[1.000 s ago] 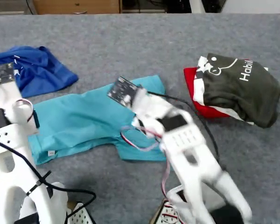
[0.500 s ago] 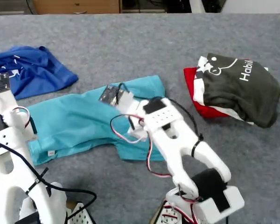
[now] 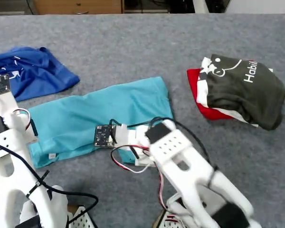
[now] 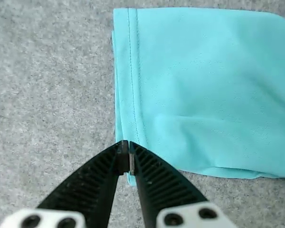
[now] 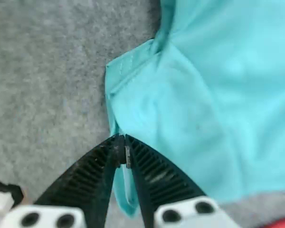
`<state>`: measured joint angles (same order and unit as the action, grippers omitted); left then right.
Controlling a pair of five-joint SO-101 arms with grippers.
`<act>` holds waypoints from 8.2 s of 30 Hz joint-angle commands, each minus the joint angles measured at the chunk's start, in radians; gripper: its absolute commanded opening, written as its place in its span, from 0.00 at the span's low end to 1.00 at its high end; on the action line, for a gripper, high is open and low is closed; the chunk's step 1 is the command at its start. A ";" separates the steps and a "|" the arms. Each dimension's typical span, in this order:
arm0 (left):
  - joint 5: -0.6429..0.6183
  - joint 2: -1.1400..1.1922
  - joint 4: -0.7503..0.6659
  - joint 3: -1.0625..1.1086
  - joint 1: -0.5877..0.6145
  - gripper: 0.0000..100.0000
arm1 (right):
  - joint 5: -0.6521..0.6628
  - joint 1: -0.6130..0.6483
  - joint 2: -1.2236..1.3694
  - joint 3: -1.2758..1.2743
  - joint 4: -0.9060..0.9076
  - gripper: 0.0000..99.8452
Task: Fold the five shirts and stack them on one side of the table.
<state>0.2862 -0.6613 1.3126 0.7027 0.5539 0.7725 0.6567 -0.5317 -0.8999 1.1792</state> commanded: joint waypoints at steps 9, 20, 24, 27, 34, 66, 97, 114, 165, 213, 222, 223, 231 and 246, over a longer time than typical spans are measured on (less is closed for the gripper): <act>-0.005 -0.018 -0.011 -0.005 0.006 0.02 | 0.011 -0.099 -0.005 -0.005 -0.262 0.00; -0.005 -0.024 -0.009 -0.006 0.017 0.02 | 0.012 -0.097 0.231 -0.058 -0.190 0.00; -0.005 -0.024 -0.009 -0.006 0.014 0.02 | 0.018 -0.068 0.147 -0.130 -0.183 0.00; -0.005 -0.024 -0.011 -0.006 0.009 0.02 | 0.017 -0.085 0.107 -0.151 -0.252 0.00; -0.038 0.004 -0.006 -0.086 -0.037 0.02 | 0.011 -0.188 0.061 0.119 -0.160 0.00; -0.100 1.466 0.446 -1.415 0.078 0.02 | -0.325 -0.432 1.339 1.544 -0.028 0.00; 0.008 0.756 0.169 -0.199 -0.207 0.02 | -0.262 -0.414 1.351 1.896 0.598 0.00; 0.157 0.756 0.135 -0.100 0.026 0.02 | -0.264 -0.475 1.509 1.853 0.364 0.00; 0.115 0.756 0.249 -0.480 0.032 0.02 | 0.285 -0.044 0.128 -0.028 0.023 0.25; 0.160 0.696 0.255 -0.551 0.083 0.02 | 0.230 -0.148 0.789 0.845 -0.049 0.00; 0.199 0.519 0.255 -0.560 0.080 0.02 | 0.046 -0.154 0.869 0.935 -0.114 0.19; 0.199 0.504 0.255 -0.560 0.078 0.02 | 0.032 -0.154 0.854 0.932 -0.114 0.24; 0.203 0.450 0.255 -0.559 0.083 0.02 | 0.058 -0.151 0.684 0.926 0.003 0.24; 0.198 0.447 0.273 -0.569 0.084 0.02 | -0.017 -0.058 0.503 0.381 -0.250 0.00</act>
<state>0.4795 -0.1703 1.5735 0.1826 0.6291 0.7679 0.5754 0.0054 -0.4166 1.1086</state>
